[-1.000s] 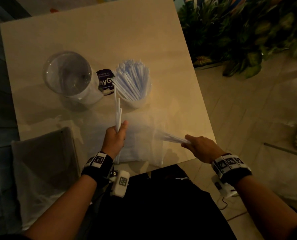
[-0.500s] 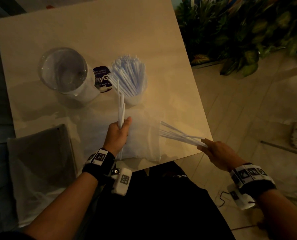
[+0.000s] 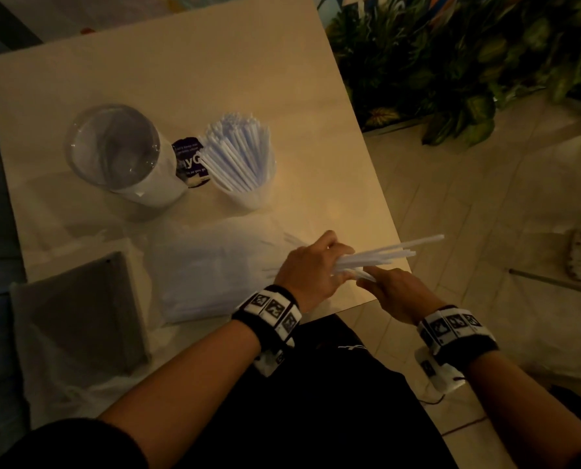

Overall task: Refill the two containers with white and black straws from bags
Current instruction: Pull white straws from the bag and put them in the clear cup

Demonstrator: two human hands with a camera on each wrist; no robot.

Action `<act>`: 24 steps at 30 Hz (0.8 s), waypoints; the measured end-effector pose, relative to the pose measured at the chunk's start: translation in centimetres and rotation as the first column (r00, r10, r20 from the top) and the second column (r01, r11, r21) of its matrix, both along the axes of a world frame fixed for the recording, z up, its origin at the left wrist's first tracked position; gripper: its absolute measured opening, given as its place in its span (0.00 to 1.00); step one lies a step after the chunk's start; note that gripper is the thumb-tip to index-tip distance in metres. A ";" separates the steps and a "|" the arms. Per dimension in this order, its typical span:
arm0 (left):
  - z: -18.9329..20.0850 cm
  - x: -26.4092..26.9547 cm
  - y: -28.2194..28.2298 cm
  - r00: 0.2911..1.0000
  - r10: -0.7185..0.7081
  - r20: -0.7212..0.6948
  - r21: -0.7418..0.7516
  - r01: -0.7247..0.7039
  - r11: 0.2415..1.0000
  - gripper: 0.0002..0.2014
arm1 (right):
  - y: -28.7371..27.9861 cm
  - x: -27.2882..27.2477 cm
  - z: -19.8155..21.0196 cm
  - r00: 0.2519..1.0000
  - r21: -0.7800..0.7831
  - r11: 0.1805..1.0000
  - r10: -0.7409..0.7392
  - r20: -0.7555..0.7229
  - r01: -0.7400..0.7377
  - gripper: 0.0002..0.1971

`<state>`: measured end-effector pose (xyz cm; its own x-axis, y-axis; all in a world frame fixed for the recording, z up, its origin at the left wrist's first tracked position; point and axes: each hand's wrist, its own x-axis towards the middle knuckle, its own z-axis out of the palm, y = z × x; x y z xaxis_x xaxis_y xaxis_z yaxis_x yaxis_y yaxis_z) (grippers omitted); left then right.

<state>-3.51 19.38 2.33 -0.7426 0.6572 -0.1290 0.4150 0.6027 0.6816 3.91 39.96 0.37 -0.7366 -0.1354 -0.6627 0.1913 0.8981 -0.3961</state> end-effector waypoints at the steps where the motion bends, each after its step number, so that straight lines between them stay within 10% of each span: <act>1: -0.1 -0.1 0.4 1.000 0.001 -0.011 -0.003 -0.001 1.000 0.13 | -0.1 0.0 0.0 1.000 -0.010 1.000 -0.011 0.000 0.011 0.16; 8: 1.0 -2.5 -0.7 0.965 0.241 0.100 0.286 -0.259 0.922 0.09 | 0.1 0.7 -0.6 1.000 -0.013 1.000 -0.017 -0.015 0.017 0.12; 12: 3.3 -4.7 -3.4 0.659 0.497 0.565 0.360 -0.738 0.570 0.11 | 0.5 1.2 -0.7 0.999 -0.030 0.999 -0.028 -0.026 0.028 0.15; 16: 3.2 -6.3 -7.6 0.419 0.527 0.739 0.339 -0.908 0.246 0.21 | 1.9 2.1 -0.3 0.999 -0.033 0.999 -0.034 -0.031 0.033 0.21; 24: 0.3 -5.1 -10.4 0.166 0.398 0.902 0.183 -0.983 -0.005 0.21 | 4.4 3.4 2.3 0.979 -0.106 0.976 -0.196 -0.063 0.188 0.31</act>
